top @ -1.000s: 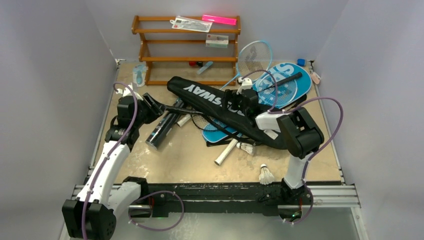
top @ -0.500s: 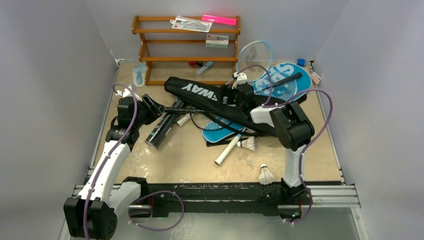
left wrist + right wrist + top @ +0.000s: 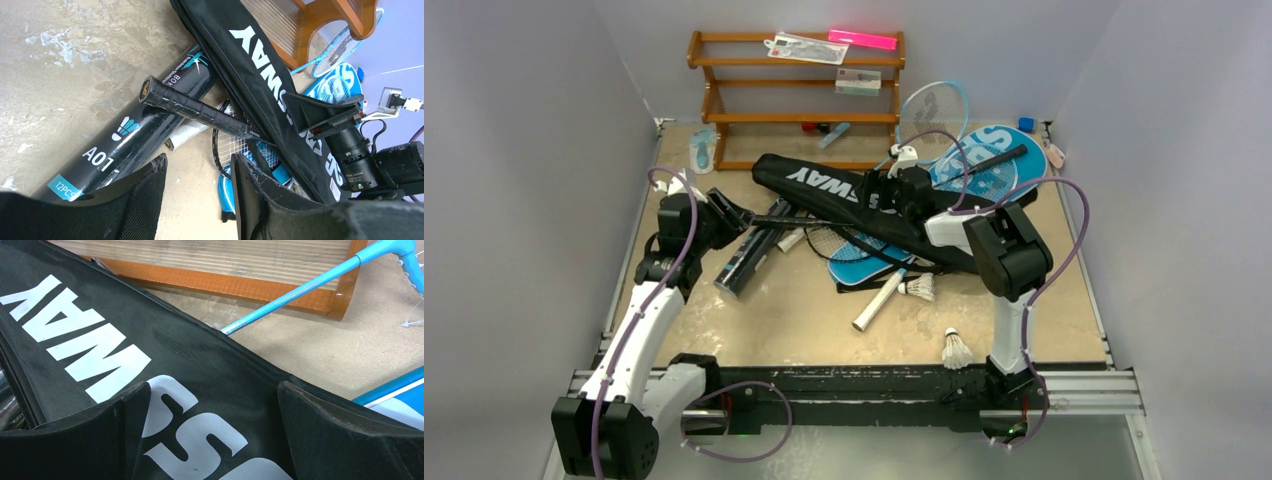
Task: Pack up the badminton gear
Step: Place the racket in the racket bag.
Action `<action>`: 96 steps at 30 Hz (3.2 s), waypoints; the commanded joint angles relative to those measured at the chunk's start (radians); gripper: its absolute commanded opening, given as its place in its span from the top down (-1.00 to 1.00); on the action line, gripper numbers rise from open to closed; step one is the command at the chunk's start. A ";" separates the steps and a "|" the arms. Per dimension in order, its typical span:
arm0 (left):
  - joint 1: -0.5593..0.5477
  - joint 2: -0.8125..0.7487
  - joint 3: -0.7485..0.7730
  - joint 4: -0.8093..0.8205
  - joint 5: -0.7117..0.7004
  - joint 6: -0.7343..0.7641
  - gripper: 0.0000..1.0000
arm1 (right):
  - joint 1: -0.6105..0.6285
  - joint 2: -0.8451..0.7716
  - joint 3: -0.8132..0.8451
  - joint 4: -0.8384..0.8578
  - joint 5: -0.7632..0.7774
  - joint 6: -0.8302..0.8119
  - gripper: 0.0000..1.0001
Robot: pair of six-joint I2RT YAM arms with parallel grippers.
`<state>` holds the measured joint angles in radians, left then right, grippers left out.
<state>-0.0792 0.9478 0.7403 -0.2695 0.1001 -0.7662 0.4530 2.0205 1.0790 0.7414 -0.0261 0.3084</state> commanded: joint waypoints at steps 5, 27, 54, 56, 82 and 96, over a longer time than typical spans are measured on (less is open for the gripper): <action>0.006 -0.028 0.008 0.026 0.006 0.007 0.05 | 0.006 0.004 0.000 -0.061 -0.050 0.040 -0.98; 0.006 -0.045 0.009 0.018 0.004 0.008 0.05 | 0.005 -0.075 -0.028 -0.080 -0.052 0.009 -0.98; 0.182 0.348 0.401 -0.139 0.274 0.087 0.02 | 0.248 -0.654 -0.179 -0.622 -0.001 -0.107 -0.98; 0.199 0.428 0.439 -0.115 0.311 0.061 -0.01 | 0.265 -0.655 -0.170 -0.641 -0.025 -0.080 -0.98; 0.227 0.948 0.570 0.224 0.456 -0.120 0.21 | 0.489 -0.347 0.088 -0.490 0.173 0.200 -0.80; 0.200 1.109 0.607 0.441 0.600 -0.241 -0.16 | 0.488 -0.276 0.148 -0.540 0.157 0.119 -0.92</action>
<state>0.1402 2.0098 1.2926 0.0517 0.6270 -0.9516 0.9379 1.7176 1.1717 0.2222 0.1143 0.4812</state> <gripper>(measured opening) 0.576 0.952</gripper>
